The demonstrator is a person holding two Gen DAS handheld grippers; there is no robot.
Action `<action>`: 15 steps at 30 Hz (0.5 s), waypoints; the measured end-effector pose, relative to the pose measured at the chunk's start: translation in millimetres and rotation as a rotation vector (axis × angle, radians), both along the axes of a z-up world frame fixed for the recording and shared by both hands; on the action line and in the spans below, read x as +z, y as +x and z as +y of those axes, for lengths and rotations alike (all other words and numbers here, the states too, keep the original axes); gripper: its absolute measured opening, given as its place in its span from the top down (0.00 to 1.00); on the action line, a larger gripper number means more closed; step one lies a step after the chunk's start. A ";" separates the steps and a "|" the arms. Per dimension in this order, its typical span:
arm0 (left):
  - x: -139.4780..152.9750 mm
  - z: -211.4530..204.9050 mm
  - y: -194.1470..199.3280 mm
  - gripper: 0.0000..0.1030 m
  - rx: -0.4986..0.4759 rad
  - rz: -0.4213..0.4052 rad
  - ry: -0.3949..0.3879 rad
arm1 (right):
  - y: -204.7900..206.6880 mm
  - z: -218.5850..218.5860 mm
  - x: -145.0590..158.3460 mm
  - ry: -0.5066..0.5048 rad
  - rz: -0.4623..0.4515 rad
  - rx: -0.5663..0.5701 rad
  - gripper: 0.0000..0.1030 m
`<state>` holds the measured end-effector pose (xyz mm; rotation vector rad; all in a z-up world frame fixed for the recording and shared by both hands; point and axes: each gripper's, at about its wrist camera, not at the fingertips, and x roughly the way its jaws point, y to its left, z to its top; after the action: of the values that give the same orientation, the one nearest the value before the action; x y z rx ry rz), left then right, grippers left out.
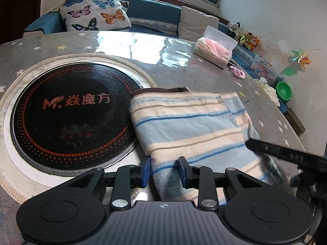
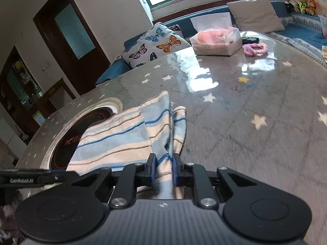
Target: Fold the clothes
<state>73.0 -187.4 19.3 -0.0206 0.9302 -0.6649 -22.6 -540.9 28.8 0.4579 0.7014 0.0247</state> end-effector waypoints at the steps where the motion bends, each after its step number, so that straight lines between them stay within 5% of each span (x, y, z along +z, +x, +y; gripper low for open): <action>1: -0.4 0.1 0.2 0.68 -0.003 0.002 -0.001 | -5.1 -0.3 0.0 0.006 0.002 -0.003 0.85; 10: -3.9 -3.0 2.1 0.68 -0.009 0.007 -0.004 | -6.3 -2.6 0.9 0.005 0.002 -0.021 0.74; 15: -0.7 2.3 0.1 0.89 -0.009 -0.011 -0.021 | -6.2 5.5 2.3 0.003 0.006 -0.002 0.85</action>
<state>73.1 -185.1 18.6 -0.0316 0.9135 -0.6823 -28.9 -535.4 31.1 0.4612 0.7072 0.0226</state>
